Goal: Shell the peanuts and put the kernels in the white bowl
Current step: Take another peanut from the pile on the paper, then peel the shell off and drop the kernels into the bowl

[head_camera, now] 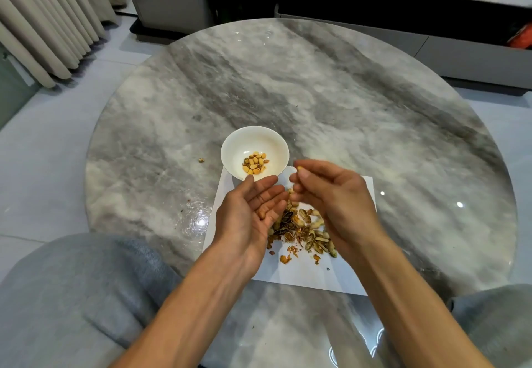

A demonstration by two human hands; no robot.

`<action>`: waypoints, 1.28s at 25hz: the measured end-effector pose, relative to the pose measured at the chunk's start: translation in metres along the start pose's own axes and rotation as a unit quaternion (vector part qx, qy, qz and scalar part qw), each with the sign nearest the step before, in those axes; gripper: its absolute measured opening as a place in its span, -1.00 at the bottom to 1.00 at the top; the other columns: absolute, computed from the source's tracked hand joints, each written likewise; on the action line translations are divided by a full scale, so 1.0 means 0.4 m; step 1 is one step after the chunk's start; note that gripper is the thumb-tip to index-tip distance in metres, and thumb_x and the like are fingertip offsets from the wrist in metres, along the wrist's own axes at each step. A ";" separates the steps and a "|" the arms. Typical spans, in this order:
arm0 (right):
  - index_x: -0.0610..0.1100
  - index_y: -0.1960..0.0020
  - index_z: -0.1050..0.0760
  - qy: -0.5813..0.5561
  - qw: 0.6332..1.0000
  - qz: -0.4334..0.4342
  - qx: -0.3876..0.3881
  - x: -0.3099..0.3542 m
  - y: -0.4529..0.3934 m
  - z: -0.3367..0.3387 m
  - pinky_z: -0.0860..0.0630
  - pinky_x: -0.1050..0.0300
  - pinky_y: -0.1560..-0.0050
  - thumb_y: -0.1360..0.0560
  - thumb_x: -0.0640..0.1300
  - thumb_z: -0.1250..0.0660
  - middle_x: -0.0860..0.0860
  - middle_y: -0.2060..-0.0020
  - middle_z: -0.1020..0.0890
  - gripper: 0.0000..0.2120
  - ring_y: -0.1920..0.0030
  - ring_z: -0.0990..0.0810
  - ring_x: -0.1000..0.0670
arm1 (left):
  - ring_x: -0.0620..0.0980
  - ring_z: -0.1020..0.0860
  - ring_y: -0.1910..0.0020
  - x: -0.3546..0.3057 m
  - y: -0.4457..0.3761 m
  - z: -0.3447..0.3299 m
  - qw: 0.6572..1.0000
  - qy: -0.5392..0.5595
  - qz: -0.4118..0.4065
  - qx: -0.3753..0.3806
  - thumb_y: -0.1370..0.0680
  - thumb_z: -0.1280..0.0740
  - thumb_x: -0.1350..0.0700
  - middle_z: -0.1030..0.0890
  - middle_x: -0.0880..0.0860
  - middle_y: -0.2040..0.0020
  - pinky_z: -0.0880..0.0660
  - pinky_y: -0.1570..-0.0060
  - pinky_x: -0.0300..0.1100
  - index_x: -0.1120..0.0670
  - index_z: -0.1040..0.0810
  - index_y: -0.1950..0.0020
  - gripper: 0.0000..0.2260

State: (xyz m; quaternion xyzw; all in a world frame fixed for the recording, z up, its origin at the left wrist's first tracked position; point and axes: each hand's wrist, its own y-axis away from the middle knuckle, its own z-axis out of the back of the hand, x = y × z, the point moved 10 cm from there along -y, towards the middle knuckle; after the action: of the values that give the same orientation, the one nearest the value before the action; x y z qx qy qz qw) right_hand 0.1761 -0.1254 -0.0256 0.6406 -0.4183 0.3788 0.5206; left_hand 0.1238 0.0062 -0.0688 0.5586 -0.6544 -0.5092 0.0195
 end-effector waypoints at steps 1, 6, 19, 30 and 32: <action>-0.17 -0.09 -0.66 0.047 0.998 0.030 0.006 0.033 -0.026 -0.025 -0.61 0.16 0.16 -0.55 -0.31 -0.37 -0.09 0.20 -0.71 -0.83 0.25 -0.63 0.04 | 0.04 -0.69 0.09 0.001 0.001 0.001 1.000 0.004 0.002 -0.001 -0.68 -0.18 0.05 -0.71 0.21 0.02 -0.63 0.13 -0.20 0.27 -0.63 -0.09 -0.67; 0.09 -0.18 -0.64 0.364 0.917 0.163 -0.014 0.105 -0.032 -0.087 -0.55 0.18 0.05 -0.54 -0.13 -0.41 0.15 0.18 -0.67 -0.75 0.19 -0.62 0.15 | 0.07 -0.71 0.03 -0.004 0.006 -0.004 0.999 0.038 0.010 0.015 -0.69 -0.14 -0.01 -0.70 0.24 -0.02 -0.60 -0.01 -0.13 0.29 -0.61 -0.13 -0.60; -0.08 0.26 -0.66 0.273 0.952 0.140 -0.018 0.030 0.099 0.023 -0.42 0.31 0.36 -0.45 -0.30 -0.42 0.12 0.38 -0.65 -0.82 0.45 -0.51 0.15 | 0.04 -0.60 -0.25 0.035 0.050 -0.116 0.981 -0.043 0.008 0.190 -0.66 -0.16 -0.05 -0.65 0.14 -0.22 -0.52 -0.24 -0.03 0.10 -0.57 -0.31 -0.64; -0.28 0.14 -0.61 0.085 0.993 -0.037 0.077 -0.008 0.067 0.070 -0.48 0.24 0.36 -0.60 -0.22 -0.28 -0.08 0.36 -0.60 -0.79 0.37 -0.53 0.03 | -0.11 -0.64 0.05 -0.069 0.094 -0.159 0.775 -0.436 -0.414 0.194 -0.49 -0.47 0.24 -0.63 -0.08 0.08 -0.54 0.08 -0.32 -0.01 -0.73 -0.04 -0.80; -0.24 0.18 -0.61 0.095 0.992 -0.029 0.080 -0.007 0.068 0.067 -0.46 0.29 0.38 -0.60 -0.23 -0.28 -0.08 0.36 -0.60 -0.78 0.37 -0.53 0.04 | -0.13 -0.64 0.06 -0.069 0.104 -0.166 0.752 -0.456 -0.433 0.199 -0.49 -0.47 0.24 -0.64 -0.07 0.09 -0.51 0.07 -0.36 0.05 -0.73 -0.04 -0.83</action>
State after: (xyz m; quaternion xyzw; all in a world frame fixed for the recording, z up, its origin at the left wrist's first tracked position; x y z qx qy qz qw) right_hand 0.1511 -0.1544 -0.0231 0.6528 -0.3167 0.4550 0.5162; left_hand 0.1441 -0.0218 0.0071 0.4748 -0.3609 -0.5156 -0.6152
